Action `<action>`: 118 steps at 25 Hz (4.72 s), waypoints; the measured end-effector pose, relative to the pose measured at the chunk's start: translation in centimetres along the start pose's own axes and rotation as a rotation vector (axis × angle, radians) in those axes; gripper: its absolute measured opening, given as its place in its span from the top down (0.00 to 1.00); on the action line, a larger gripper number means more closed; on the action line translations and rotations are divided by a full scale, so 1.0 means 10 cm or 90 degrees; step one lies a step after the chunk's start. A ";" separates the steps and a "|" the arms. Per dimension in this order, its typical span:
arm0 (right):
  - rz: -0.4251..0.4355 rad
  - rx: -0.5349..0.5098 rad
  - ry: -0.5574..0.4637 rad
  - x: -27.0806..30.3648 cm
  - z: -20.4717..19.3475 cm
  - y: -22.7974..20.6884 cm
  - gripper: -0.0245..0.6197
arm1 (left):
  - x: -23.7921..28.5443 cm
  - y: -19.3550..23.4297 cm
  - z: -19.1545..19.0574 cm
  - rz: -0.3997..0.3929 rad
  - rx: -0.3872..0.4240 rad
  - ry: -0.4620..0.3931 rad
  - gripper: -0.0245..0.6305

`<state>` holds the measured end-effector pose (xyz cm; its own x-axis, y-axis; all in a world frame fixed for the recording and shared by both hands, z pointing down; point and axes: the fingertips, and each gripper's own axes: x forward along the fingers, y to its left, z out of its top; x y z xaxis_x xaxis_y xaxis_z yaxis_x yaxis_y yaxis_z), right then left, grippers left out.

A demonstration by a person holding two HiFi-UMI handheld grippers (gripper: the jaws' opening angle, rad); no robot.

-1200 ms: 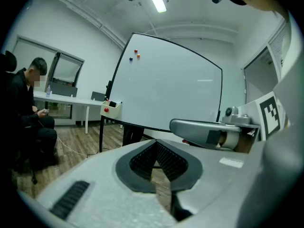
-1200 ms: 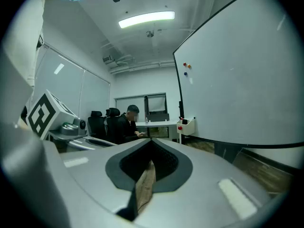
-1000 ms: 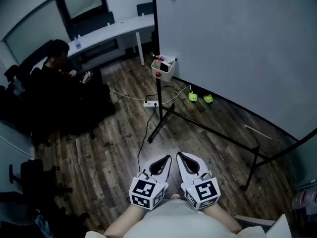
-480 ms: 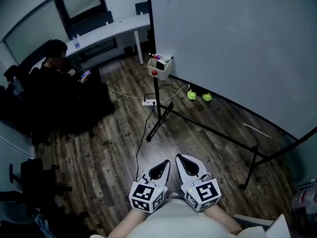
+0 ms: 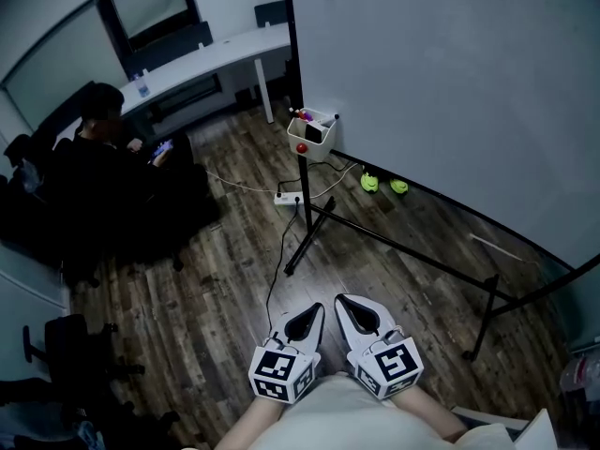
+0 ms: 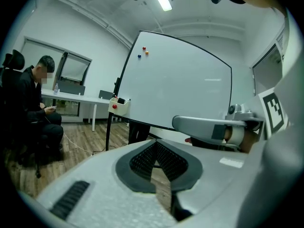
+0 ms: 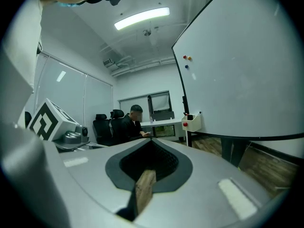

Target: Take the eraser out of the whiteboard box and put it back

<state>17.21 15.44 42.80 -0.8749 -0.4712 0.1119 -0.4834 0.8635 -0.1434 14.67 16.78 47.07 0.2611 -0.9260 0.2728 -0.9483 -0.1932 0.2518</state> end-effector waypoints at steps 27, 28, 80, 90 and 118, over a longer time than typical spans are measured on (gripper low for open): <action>-0.091 -0.007 -0.002 1.80 0.48 -0.69 0.95 | 1.02 1.56 1.01 -0.070 0.035 0.014 0.96; -0.096 -0.006 -0.003 1.86 0.49 -0.70 0.95 | 1.05 1.62 1.05 -0.074 0.037 0.015 0.96; -0.278 -0.037 -0.034 3.08 1.02 -1.89 0.71 | 2.24 2.60 1.74 -0.196 0.081 0.035 0.96; -0.273 -0.051 -0.008 3.34 1.01 -2.26 0.60 | 2.61 2.73 1.87 -0.186 0.076 0.033 0.96; -0.292 -0.087 0.030 3.70 0.90 -2.70 0.61 | 3.00 2.99 1.88 -0.165 0.062 0.048 0.96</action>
<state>-2.36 -26.89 41.99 -0.5687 -0.8030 0.1784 -0.8081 0.5859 0.0611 -9.22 -22.91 45.28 0.5058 -0.8158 0.2802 -0.8604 -0.4537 0.2323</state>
